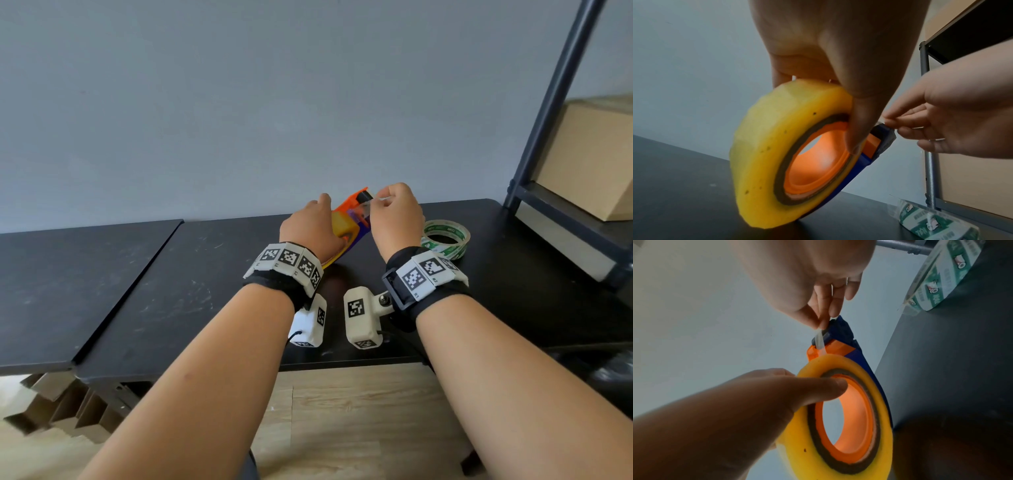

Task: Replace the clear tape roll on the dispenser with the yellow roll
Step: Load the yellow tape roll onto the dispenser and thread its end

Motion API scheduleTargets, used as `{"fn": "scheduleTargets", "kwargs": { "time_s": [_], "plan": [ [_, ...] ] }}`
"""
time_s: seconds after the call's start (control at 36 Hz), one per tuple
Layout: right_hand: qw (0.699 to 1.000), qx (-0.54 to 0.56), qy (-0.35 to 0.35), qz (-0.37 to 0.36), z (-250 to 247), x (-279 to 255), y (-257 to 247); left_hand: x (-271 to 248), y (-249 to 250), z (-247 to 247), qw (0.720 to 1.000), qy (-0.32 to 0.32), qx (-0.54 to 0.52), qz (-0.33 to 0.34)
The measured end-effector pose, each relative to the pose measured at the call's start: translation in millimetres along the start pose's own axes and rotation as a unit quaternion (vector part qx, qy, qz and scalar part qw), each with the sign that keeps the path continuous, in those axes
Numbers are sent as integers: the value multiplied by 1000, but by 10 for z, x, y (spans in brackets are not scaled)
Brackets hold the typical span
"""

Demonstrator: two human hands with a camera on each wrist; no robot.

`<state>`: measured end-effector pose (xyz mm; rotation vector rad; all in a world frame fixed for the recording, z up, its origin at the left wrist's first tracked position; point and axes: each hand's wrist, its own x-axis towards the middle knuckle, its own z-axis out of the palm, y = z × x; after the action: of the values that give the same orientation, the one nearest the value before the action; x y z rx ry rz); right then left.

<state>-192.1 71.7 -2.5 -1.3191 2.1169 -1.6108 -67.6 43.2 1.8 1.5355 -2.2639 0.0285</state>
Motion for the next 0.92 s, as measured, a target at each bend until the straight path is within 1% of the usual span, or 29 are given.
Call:
{"fn": "scheduleTargets", "kwargs": {
  "time_s": [0.22, 0.33, 0.47, 0.64, 0.78, 0.92],
  "plan": [
    [997, -17, 19, -72, 53, 27, 14, 13, -4, -10, 1000, -8, 3, 19],
    [995, -23, 27, -89, 66, 63, 52, 29, -7, -19, 999, -24, 5, 37],
    [994, -10, 28, -104, 45, 81, 96, 37, -18, -17, 998, -37, -11, 44],
    [995, -15, 30, -94, 41, 67, 65, 44, -19, -46, 997, -51, -20, 54],
    [995, -37, 49, -76, 47, 59, 73, 47, -35, -42, 997, -47, -25, 48],
    [996, -34, 52, -60, 32, 75, 74, 35, -18, -48, 998, -32, -36, 35]
  ]
}}
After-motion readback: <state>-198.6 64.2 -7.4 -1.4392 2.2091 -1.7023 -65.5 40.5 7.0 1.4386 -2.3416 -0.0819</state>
